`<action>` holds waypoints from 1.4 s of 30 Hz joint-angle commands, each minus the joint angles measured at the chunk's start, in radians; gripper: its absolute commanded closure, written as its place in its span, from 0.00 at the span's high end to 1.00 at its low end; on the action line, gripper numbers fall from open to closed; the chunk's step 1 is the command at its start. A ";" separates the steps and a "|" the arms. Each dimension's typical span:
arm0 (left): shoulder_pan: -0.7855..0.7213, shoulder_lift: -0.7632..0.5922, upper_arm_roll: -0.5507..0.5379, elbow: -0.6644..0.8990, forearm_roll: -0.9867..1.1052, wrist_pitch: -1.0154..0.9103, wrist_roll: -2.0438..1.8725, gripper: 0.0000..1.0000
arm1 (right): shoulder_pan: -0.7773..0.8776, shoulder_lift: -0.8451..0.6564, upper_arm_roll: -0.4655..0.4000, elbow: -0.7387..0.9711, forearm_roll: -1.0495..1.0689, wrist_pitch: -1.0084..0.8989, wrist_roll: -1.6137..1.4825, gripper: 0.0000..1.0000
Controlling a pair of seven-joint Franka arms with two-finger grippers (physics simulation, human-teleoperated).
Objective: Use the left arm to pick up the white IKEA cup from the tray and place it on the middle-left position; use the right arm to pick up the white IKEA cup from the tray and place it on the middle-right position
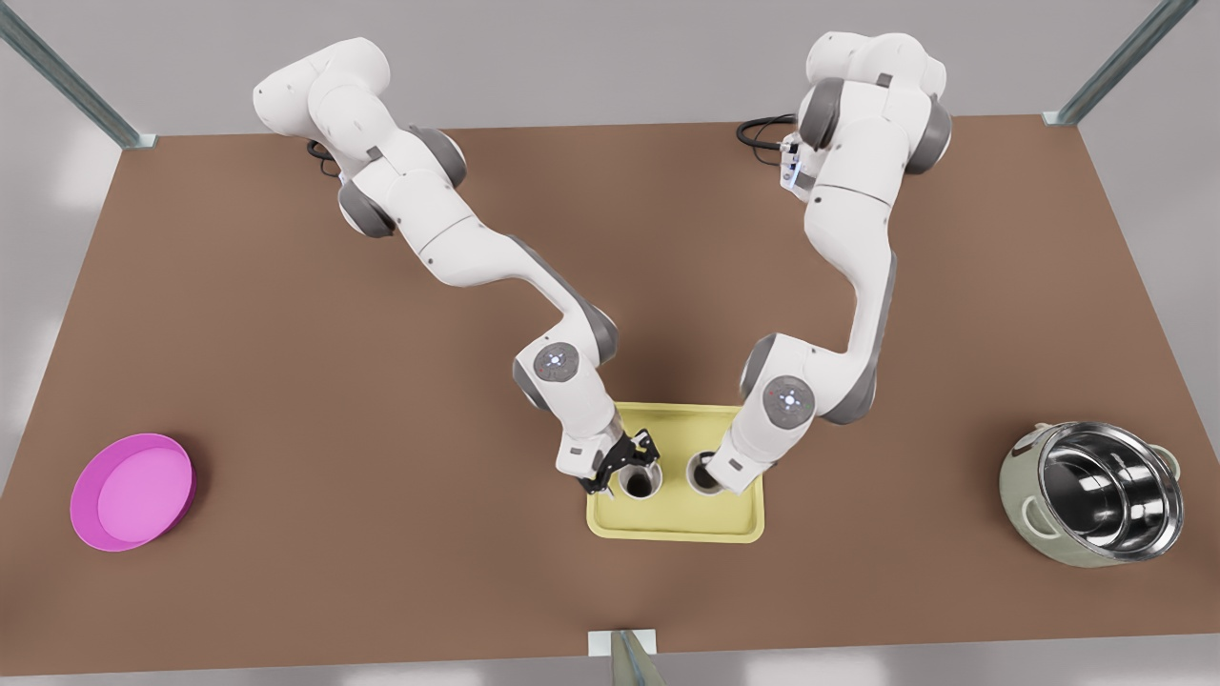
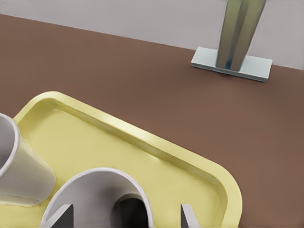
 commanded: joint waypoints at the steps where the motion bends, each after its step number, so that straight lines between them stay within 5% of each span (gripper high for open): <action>1: 0.039 -0.033 -0.006 0.001 -0.008 -0.132 0.084 0.20 | 0.000 -0.003 0.000 0.002 0.001 0.001 0.028 0.88; 7: 0.299 -0.130 -0.003 -0.033 -0.190 -0.192 0.632 0.19 | -0.016 -0.003 0.000 0.000 0.001 0.001 0.022 0.86; 20: 0.439 -0.139 0.001 -0.214 -0.267 0.090 1.103 0.19 | 0.009 0.018 -0.023 0.000 0.001 0.001 0.028 0.81; 25: 0.431 -0.130 0.001 -0.258 -0.239 0.202 1.113 0.19 | 0.023 0.035 -0.024 -0.001 0.001 0.034 0.048 0.69; 28: 0.436 -0.128 0.000 -0.278 -0.249 0.231 1.136 0.19 | 0.023 0.033 -0.020 0.000 0.003 0.032 0.049 0.52; 38: 0.439 -0.119 -0.001 -0.301 -0.252 0.285 1.135 0.20 | 0.023 0.020 -0.021 -0.001 0.003 0.004 0.046 0.19; 42: 0.439 -0.118 -0.001 -0.301 -0.252 0.285 1.135 0.20 | 0.018 -0.031 -0.023 -0.001 0.003 -0.089 0.043 0.16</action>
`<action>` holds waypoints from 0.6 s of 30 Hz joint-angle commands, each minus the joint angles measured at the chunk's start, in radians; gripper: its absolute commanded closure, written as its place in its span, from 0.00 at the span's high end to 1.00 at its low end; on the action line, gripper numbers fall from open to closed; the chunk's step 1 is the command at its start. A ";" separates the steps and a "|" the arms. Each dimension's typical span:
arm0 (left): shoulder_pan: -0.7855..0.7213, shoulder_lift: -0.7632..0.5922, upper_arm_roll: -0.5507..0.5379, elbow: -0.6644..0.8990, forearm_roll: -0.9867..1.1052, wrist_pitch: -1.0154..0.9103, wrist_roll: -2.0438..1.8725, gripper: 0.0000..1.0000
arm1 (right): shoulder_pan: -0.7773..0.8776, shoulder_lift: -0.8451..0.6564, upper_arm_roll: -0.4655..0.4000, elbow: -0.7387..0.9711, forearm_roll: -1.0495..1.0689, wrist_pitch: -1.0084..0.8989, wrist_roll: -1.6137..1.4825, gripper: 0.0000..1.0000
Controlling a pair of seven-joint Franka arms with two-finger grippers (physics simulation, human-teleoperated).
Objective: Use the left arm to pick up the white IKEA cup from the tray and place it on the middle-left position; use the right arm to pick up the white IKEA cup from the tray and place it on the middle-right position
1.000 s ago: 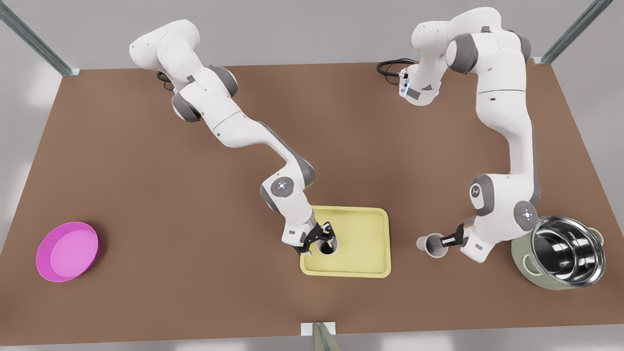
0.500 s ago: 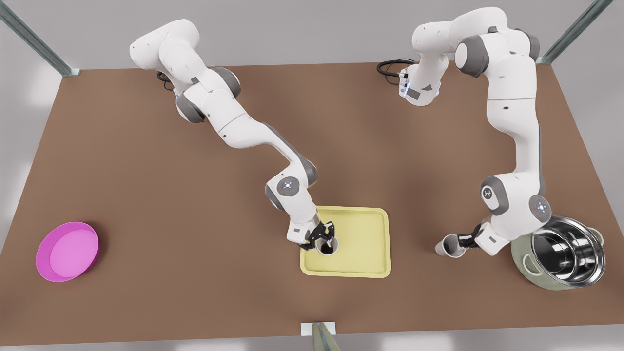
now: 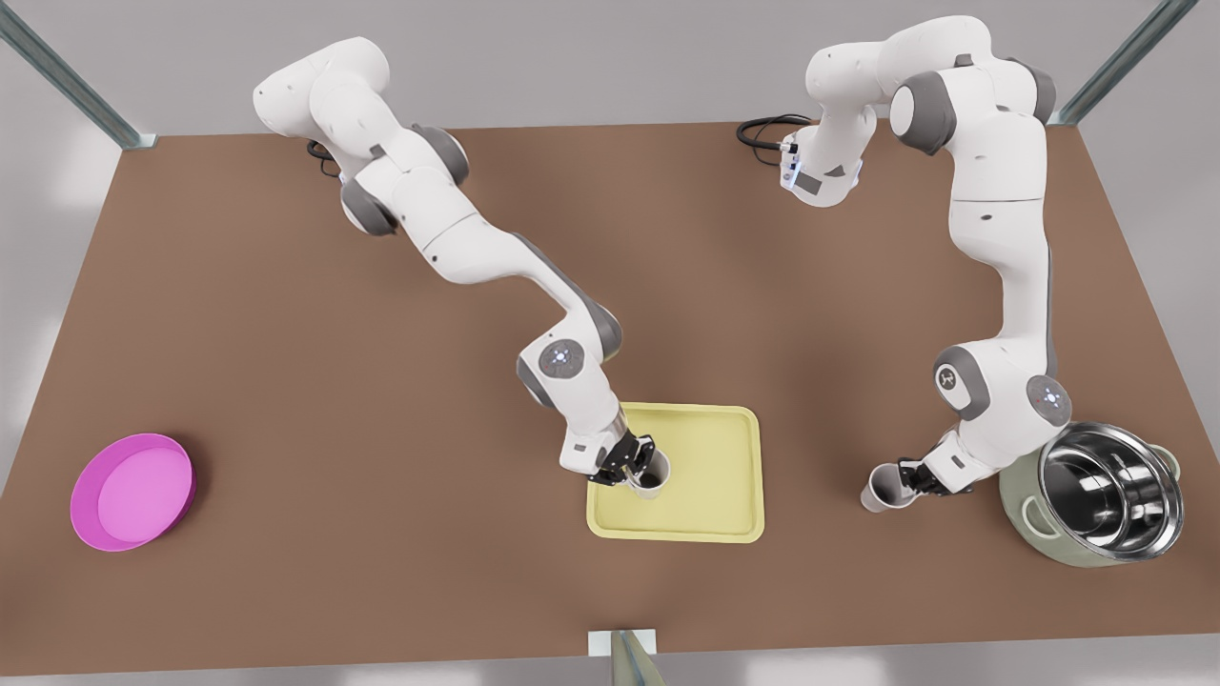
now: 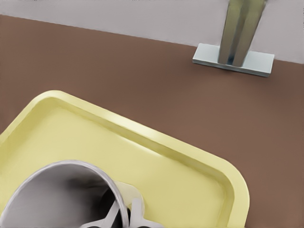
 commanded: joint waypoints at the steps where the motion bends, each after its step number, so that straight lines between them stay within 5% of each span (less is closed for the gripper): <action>1: 0.000 -0.001 0.001 0.001 -0.006 0.013 0.190 0.28 | -0.005 -0.034 0.000 0.001 -0.009 -0.128 0.014 0.16; 2: 0.000 -0.001 0.001 0.001 -0.005 0.013 0.192 0.72 | -0.018 -0.064 0.004 0.001 -0.008 -0.198 -0.011 0.16; 3: 0.000 -0.001 0.001 0.001 -0.005 0.011 0.192 1.00 | -0.020 -0.098 0.001 0.001 -0.006 -0.251 -0.035 0.16; 7: 0.000 -0.070 0.003 0.016 0.004 -0.111 0.121 1.00 | -0.100 -0.167 0.029 -0.004 -0.003 -0.439 -0.181 0.12; 9: 0.000 -0.182 0.047 0.063 0.058 -0.392 0.060 1.00 | -0.152 -0.201 0.040 -0.004 -0.003 -0.547 -0.273 0.12; 11: 0.001 -0.197 0.052 0.247 0.015 -0.828 -0.518 1.00 | -0.233 -0.230 0.050 -0.004 -0.003 -0.662 -0.425 0.12; 13: 0.027 -0.283 0.051 0.287 -0.037 -0.959 -0.706 1.00 | -0.292 -0.259 0.049 -0.004 -0.005 -0.703 -0.561 0.11; 14: -0.017 -0.380 0.044 0.223 0.151 -0.899 -0.571 1.00 | -0.321 -0.261 0.041 -0.004 -0.013 -0.709 -0.635 0.11; 15: -0.022 -0.533 0.043 -0.024 0.162 -0.653 -0.566 1.00 | -0.342 -0.261 0.035 -0.005 -0.014 -0.709 -0.718 0.11; 18: -0.022 -0.499 0.046 -0.001 0.161 -0.664 -0.566 1.00 | -0.420 -0.270 0.032 -0.005 -0.052 -0.709 -0.945 0.11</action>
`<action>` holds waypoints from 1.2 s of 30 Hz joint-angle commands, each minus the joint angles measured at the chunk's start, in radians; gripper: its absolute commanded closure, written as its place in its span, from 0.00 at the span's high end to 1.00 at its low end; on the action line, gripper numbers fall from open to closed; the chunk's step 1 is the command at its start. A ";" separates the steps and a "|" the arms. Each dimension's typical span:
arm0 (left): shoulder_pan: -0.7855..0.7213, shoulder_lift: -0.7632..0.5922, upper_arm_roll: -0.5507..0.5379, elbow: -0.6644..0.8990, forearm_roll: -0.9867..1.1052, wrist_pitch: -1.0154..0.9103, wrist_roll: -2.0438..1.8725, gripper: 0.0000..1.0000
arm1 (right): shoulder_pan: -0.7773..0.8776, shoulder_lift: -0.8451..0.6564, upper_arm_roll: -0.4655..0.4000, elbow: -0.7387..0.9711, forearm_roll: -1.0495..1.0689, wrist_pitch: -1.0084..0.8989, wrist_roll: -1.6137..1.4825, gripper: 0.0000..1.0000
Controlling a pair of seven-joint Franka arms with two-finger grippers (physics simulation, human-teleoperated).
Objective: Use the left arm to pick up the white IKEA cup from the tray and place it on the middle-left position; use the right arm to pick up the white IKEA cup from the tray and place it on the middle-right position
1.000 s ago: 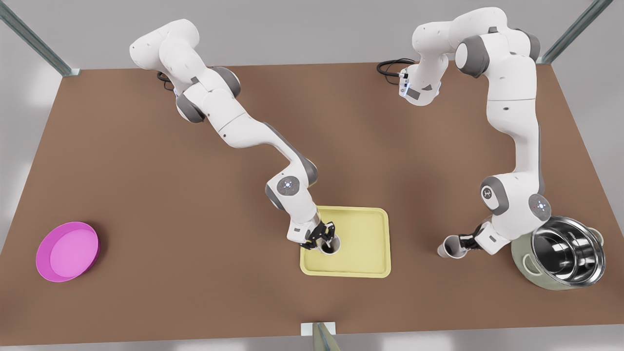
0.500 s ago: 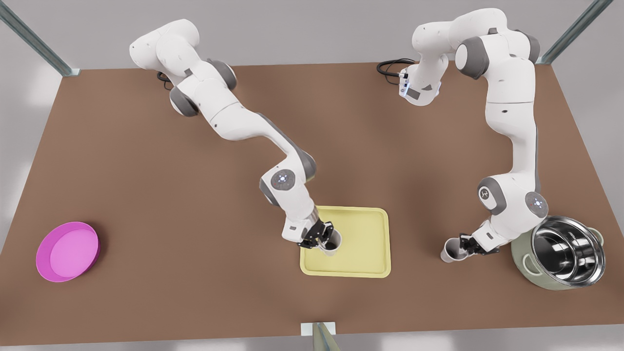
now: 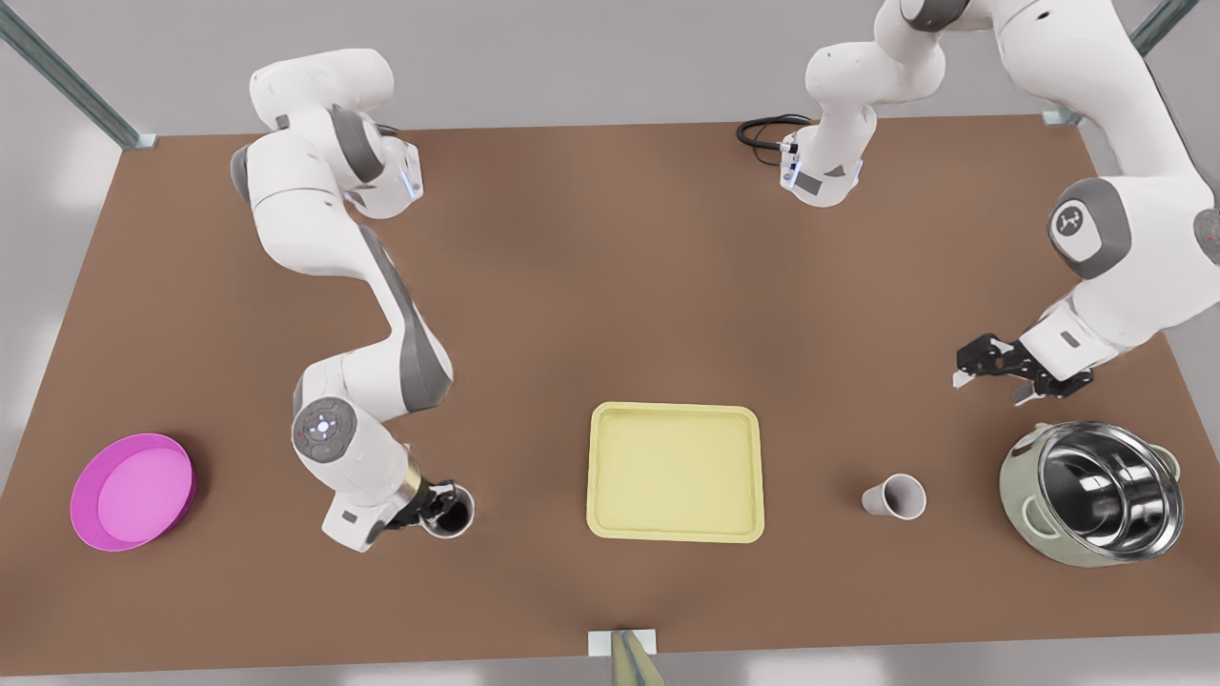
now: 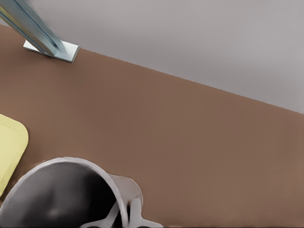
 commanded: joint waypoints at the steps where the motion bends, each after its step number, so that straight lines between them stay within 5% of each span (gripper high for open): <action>1: 0.001 -0.009 0.000 -0.012 0.041 -0.059 -0.401 1.00 | -0.037 -0.012 -0.002 0.000 -0.060 -0.093 -0.674 0.11; 10: -0.002 0.005 -0.001 -0.010 0.037 -0.061 -0.407 1.00 | -0.080 -0.014 -0.054 -0.098 -0.166 0.113 -0.829 0.08; 22: -0.004 0.002 -0.003 -0.009 0.038 -0.079 -0.409 1.00 | -0.319 -0.152 0.184 -0.562 -0.172 0.438 -0.829 0.08; 36: -0.009 0.005 -0.003 -0.009 0.043 -0.079 -0.413 1.00 | -0.499 -0.083 0.394 -0.680 -0.172 0.576 -0.868 0.08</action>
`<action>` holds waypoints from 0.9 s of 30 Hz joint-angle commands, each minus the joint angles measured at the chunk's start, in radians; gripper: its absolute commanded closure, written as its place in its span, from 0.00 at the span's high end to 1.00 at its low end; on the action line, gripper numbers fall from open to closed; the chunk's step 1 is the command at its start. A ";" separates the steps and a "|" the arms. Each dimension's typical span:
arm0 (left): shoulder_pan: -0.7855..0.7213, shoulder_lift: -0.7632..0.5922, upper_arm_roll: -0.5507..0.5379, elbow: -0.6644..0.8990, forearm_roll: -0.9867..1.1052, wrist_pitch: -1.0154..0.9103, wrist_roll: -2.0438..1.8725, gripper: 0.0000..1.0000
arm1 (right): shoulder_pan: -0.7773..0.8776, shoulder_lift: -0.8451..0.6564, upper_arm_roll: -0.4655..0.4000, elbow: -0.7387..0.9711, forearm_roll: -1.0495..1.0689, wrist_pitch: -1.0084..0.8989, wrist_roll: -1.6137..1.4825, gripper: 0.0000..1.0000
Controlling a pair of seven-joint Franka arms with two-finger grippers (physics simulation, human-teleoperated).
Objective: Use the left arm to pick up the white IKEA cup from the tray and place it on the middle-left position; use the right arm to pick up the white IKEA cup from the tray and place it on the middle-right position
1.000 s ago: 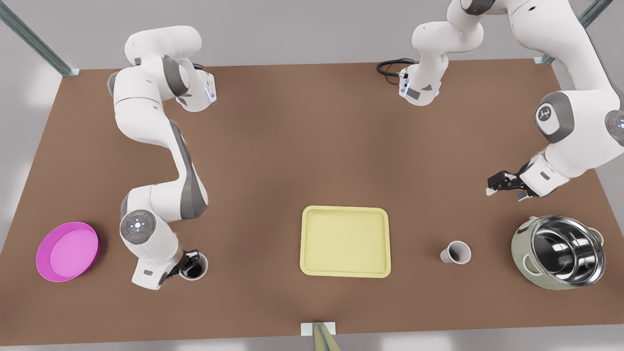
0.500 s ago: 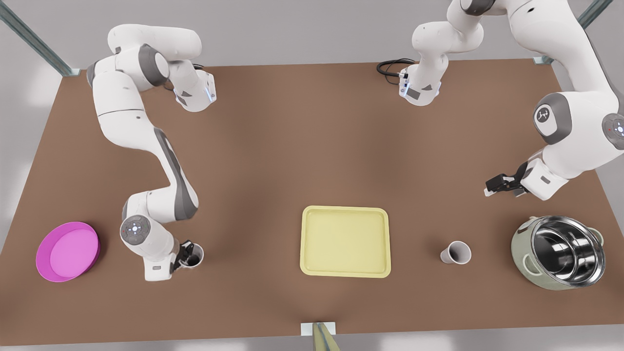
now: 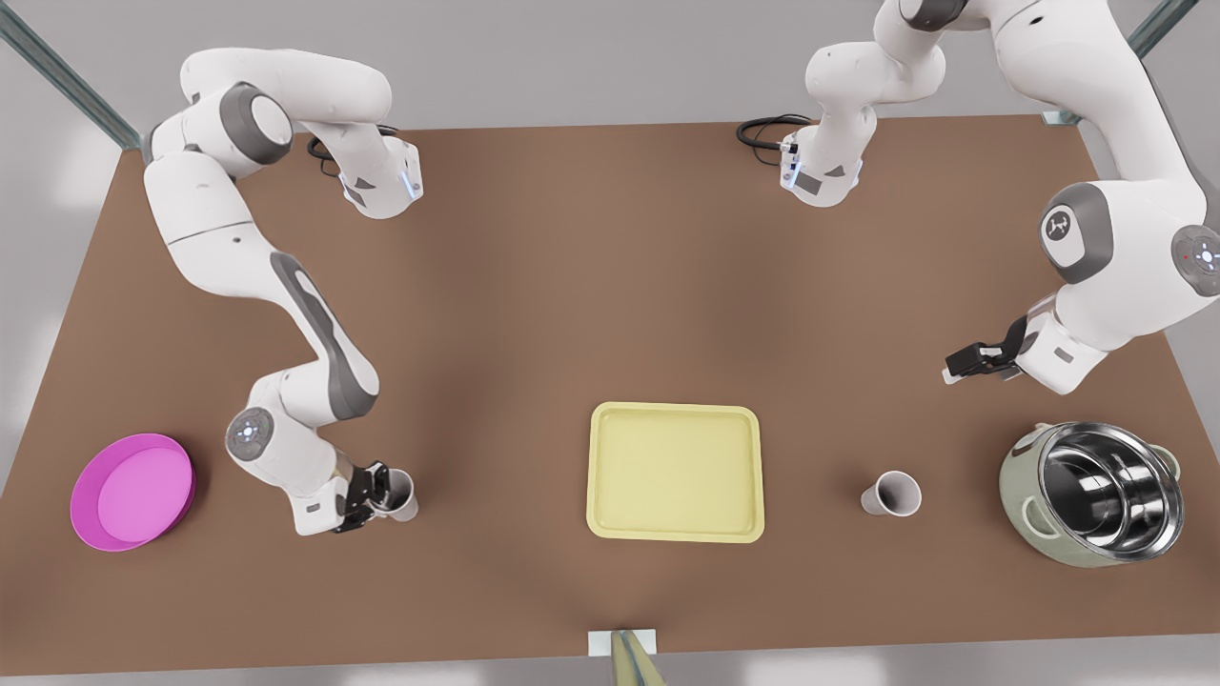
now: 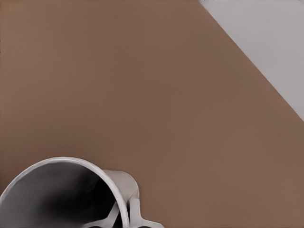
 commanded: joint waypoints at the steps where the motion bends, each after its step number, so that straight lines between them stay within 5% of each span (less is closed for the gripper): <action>1: 0.000 0.000 0.000 0.001 0.002 -0.002 -0.058 1.00 | -0.004 0.011 0.004 0.001 -0.015 0.041 -0.110 0.08; 6: -0.002 -0.011 -0.006 0.013 0.002 -0.008 -0.067 1.00 | -0.024 0.014 0.034 0.001 0.003 0.023 -0.116 0.10; 11: -0.002 -0.009 -0.008 0.013 0.002 -0.009 -0.072 1.00 | -0.026 0.014 0.043 0.002 0.009 0.021 -0.112 0.38; 18: -0.028 0.006 -0.025 0.062 0.048 0.001 -0.084 1.00 | -0.076 0.000 0.113 0.007 0.037 -0.067 -0.099 0.41; 21: -0.027 0.008 -0.025 0.063 0.049 0.001 -0.084 1.00 | -0.090 -0.141 0.161 0.011 0.048 -0.233 -0.003 0.47; 24: -0.031 0.009 -0.025 0.063 0.052 0.001 -0.087 1.00 | -0.083 -0.218 0.168 0.022 0.086 -0.377 0.194 0.60; 27: -0.033 0.008 -0.023 0.065 0.052 0.001 -0.076 1.00 | -0.055 -0.296 0.165 0.022 0.075 -0.601 0.883 1.00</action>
